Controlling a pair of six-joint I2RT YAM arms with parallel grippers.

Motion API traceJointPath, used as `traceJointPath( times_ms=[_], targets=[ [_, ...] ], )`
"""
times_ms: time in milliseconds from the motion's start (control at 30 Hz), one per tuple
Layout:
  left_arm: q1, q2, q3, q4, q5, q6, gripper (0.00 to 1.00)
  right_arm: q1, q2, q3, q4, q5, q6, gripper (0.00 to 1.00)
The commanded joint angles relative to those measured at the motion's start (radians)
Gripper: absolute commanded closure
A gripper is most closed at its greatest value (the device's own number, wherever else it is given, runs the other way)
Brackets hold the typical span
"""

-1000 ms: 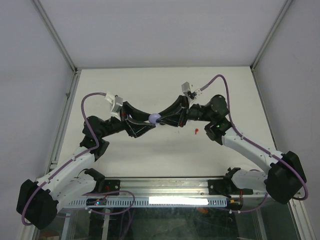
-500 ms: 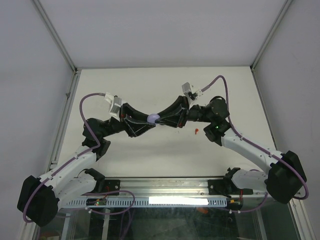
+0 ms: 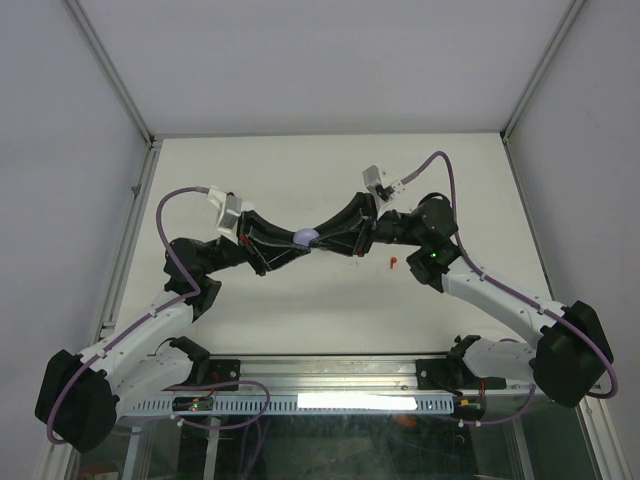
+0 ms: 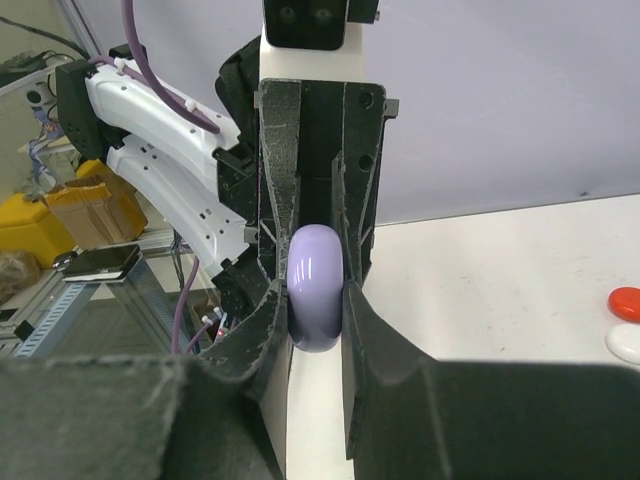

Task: Insert the wireless bluetooth earbuds into the charging case
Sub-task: Adjust the charging case, then open the charging case.

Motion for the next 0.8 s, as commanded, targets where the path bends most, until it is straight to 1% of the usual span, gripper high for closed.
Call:
traceJointPath(
  times_ms=[0, 133, 167, 200, 433, 600, 767],
  targets=[
    [0.005, -0.018, 0.018, -0.004, 0.038, 0.074, 1.0, 0.015, -0.017, 0.025, -0.018, -0.016, -0.031, 0.82],
    [0.004, -0.062, 0.063, -0.216, 0.062, 0.251, 1.0, 0.015, -0.031, 0.039, -0.073, 0.004, -0.063, 0.64],
    [0.005, -0.071, 0.078, -0.266, 0.066, 0.274, 1.0, 0.015, -0.032, 0.042, -0.091, 0.009, -0.072, 0.6],
    [0.004, -0.078, 0.091, -0.311, 0.069, 0.318, 1.0, 0.015, -0.034, 0.043, -0.099, 0.015, -0.078, 0.58],
    [0.003, -0.086, 0.15, -0.475, 0.111, 0.437, 1.0, 0.015, -0.023, 0.054, -0.116, 0.021, -0.084, 0.57],
    [0.001, -0.1, 0.196, -0.642, 0.108, 0.548, 1.0, 0.014, -0.033, 0.062, -0.143, 0.023, -0.087, 0.56],
    [0.001, -0.111, 0.213, -0.708, 0.131, 0.604, 1.0, 0.01, -0.024, 0.069, -0.168, 0.023, -0.087, 0.56]
  ],
)
